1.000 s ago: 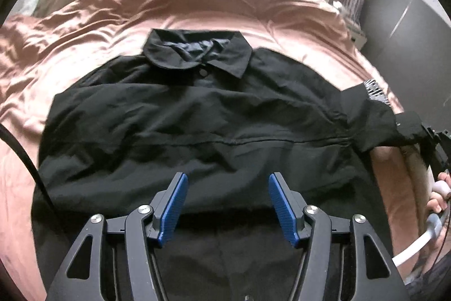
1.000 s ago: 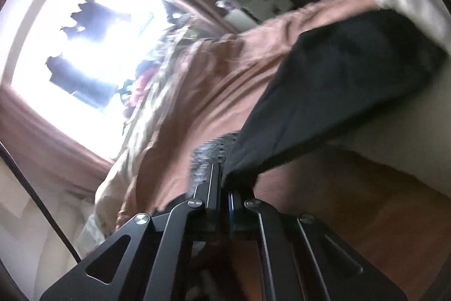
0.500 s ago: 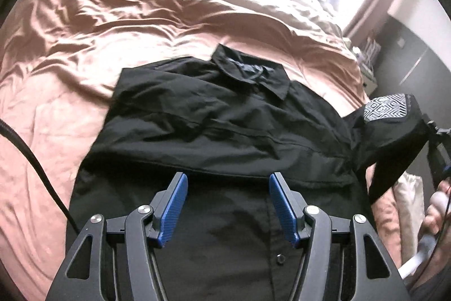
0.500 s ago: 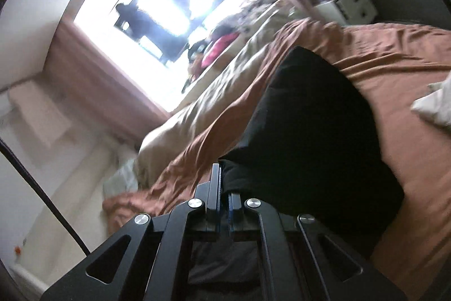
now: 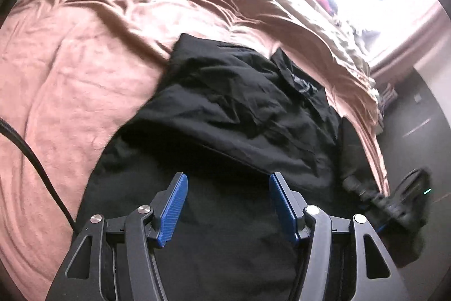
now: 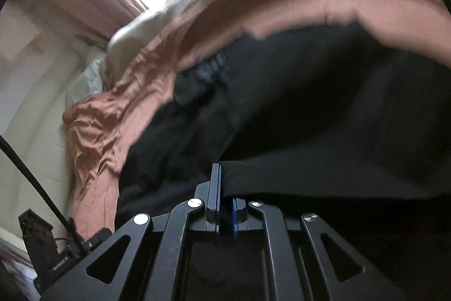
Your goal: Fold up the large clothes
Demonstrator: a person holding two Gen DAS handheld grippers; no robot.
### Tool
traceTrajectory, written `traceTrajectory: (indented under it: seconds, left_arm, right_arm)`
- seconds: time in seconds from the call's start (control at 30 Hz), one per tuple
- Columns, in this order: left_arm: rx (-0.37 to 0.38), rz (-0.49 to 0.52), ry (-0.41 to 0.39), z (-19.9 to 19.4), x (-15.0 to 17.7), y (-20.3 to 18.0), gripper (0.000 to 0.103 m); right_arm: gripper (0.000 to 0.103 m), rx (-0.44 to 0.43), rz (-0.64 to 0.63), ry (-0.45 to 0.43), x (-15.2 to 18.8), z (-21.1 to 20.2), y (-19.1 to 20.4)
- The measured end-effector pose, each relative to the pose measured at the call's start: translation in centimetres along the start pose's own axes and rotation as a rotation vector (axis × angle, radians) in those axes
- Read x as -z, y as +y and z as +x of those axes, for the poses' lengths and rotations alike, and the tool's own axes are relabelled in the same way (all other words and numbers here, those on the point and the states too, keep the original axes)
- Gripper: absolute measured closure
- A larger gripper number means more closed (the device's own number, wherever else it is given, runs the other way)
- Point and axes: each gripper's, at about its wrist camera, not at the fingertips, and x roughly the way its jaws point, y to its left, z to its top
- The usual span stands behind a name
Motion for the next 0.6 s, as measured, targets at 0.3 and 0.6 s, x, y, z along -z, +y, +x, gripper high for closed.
traceTrajectory:
  seconds: [0.3, 0.6]
  left_arm:
    - [0.067, -0.004, 0.000, -0.6, -0.1, -0.7, 0.041]
    - [0.025, 0.045, -0.002, -0.1, 0.4, -1.8, 0.041]
  right_arm:
    - [0.031, -0.022, 0.065, -0.061, -0.4, -3.9, -1.9]
    - [0.031, 0.050, 0.336, -0.181, 0.4, -10.5, -9.7]
